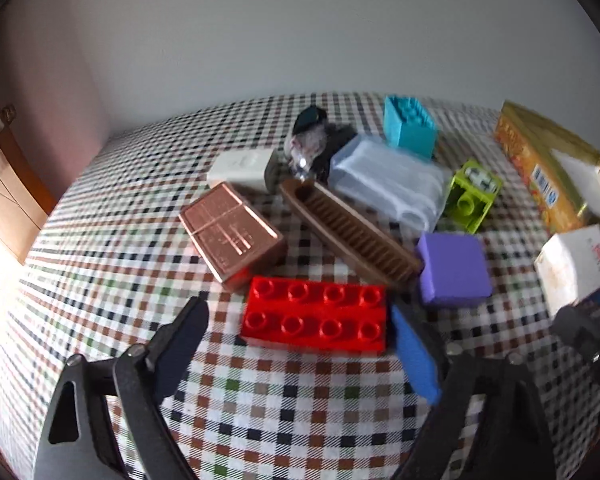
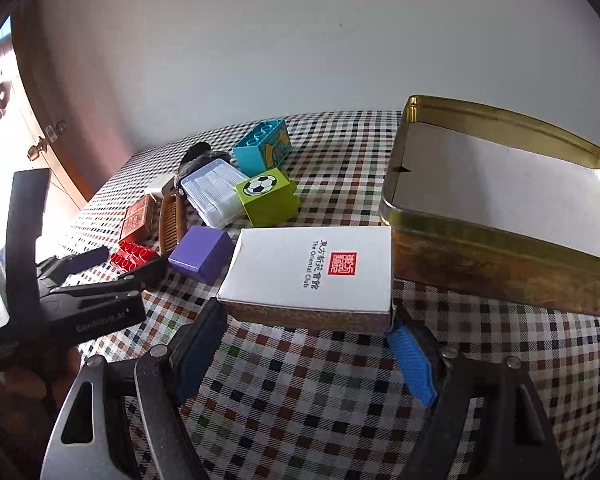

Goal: Organize rigid objects
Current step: 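Grasp the white printed box with the right gripper while the left gripper approaches the red brick, then grasp the red Duplo brick with the left gripper and lift it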

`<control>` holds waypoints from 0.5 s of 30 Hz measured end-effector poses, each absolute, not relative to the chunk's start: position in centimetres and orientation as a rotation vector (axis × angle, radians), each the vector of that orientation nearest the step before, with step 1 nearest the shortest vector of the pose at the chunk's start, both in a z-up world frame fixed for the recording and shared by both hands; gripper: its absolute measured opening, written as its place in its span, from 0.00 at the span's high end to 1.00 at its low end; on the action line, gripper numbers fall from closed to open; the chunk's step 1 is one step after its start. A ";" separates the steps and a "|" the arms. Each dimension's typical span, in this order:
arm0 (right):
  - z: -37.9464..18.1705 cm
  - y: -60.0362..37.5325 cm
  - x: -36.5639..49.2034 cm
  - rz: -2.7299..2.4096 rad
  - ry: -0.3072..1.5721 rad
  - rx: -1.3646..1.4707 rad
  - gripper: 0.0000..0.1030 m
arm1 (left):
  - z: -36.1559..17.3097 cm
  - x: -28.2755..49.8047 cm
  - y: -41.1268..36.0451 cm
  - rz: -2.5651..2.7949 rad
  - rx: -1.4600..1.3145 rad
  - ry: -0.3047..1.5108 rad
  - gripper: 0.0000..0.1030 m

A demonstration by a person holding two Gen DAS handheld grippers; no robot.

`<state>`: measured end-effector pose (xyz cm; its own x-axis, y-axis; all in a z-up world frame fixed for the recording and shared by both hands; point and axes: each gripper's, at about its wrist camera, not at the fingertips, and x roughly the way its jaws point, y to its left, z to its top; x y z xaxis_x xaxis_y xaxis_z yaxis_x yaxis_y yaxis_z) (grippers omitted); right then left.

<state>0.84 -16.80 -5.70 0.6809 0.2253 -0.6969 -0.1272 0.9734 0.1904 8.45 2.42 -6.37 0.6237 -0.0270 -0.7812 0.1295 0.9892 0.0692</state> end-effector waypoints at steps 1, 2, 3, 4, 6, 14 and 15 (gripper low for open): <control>-5.6 -16.9 0.5 0.202 0.796 0.128 0.21 | -6.7 9.0 2.2 -0.106 0.108 0.901 0.28; -5.5 -16.8 0.4 0.203 0.792 0.123 0.21 | -6.8 9.3 2.3 -0.131 0.078 0.905 0.35; -5.4 -16.6 0.3 0.204 0.785 0.117 0.21 | -6.9 9.5 2.4 -0.139 0.057 0.906 0.36; -5.4 -16.6 0.2 0.205 0.781 0.116 0.21 | -6.9 9.6 2.3 -0.128 0.056 0.905 0.37; -5.1 -16.6 -0.1 0.205 0.764 0.113 0.21 | -7.0 9.6 2.1 -0.121 0.058 0.901 0.38; -2.4 -17.4 -2.8 0.220 0.580 0.105 0.21 | -4.4 6.1 0.8 -0.062 0.059 0.736 0.38; -2.0 -17.5 -3.2 0.223 0.549 0.111 0.21 | -4.1 5.6 0.6 -0.060 0.052 0.718 0.38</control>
